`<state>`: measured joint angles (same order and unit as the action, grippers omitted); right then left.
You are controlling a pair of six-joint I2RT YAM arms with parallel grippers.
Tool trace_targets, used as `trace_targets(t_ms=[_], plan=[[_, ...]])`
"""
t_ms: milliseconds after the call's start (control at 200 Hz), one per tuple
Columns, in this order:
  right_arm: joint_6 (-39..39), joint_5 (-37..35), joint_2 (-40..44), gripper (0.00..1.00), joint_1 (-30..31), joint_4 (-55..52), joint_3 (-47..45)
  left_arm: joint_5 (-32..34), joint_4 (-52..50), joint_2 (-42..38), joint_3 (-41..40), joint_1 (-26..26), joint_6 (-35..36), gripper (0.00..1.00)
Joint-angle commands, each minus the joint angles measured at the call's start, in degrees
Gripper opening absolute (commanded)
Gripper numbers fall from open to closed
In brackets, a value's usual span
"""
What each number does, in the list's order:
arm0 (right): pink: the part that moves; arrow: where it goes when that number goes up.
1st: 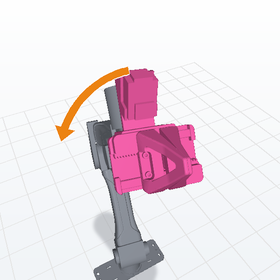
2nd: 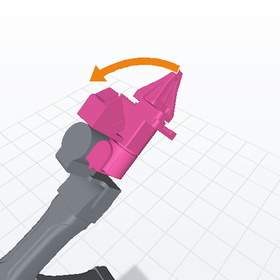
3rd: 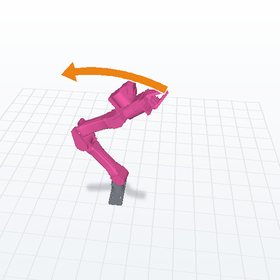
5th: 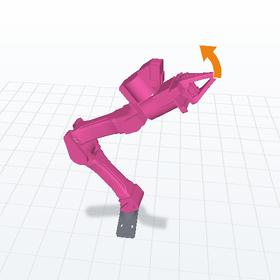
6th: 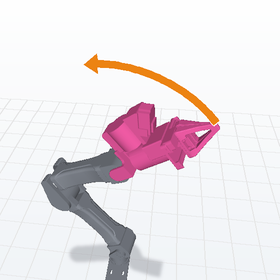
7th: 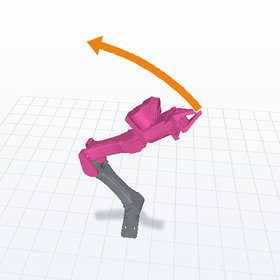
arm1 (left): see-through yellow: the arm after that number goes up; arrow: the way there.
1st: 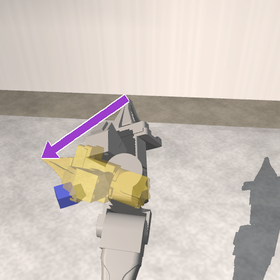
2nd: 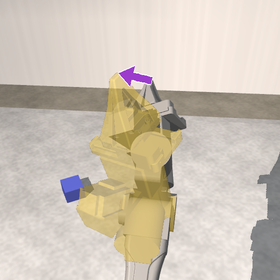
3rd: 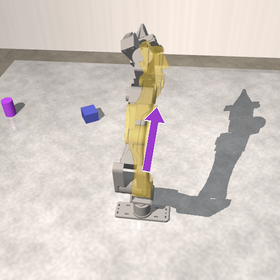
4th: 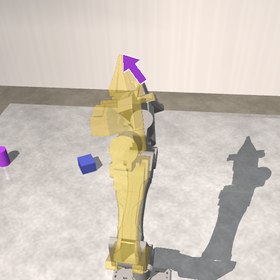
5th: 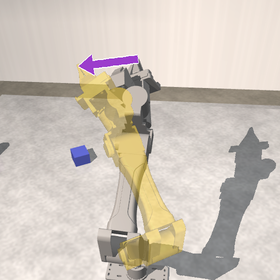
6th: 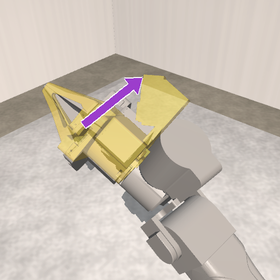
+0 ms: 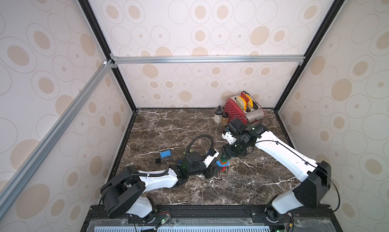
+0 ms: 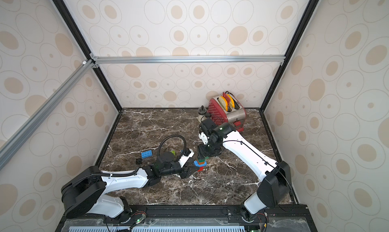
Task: Assemble the letter f with lego
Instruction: Place the lego brick at the center of the board.
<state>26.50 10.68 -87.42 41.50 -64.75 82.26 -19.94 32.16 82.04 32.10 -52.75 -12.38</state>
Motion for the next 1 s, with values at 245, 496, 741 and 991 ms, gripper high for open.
trace_targets(t_ms=[245, 496, 741, 991], plan=[[-0.7, 0.9, -0.7, 0.67, -0.6, -0.8, 1.4, 1.1, -1.2, -0.9, 2.4, -0.5, 1.4, 0.46], [-0.9, 1.1, -0.8, 0.67, -0.6, -0.8, 1.3, 1.1, -1.2, -0.7, 2.7, -0.4, 1.1, 0.40], [-1.1, 1.2, -0.8, 0.69, -0.5, -0.7, 1.4, 2.1, -0.3, -0.5, 2.2, -0.1, 0.5, 0.37], [-1.3, 1.4, -0.7, 0.72, -0.7, -0.6, 1.3, 2.3, 0.4, -0.6, 1.8, 0.6, -0.1, 0.35]])
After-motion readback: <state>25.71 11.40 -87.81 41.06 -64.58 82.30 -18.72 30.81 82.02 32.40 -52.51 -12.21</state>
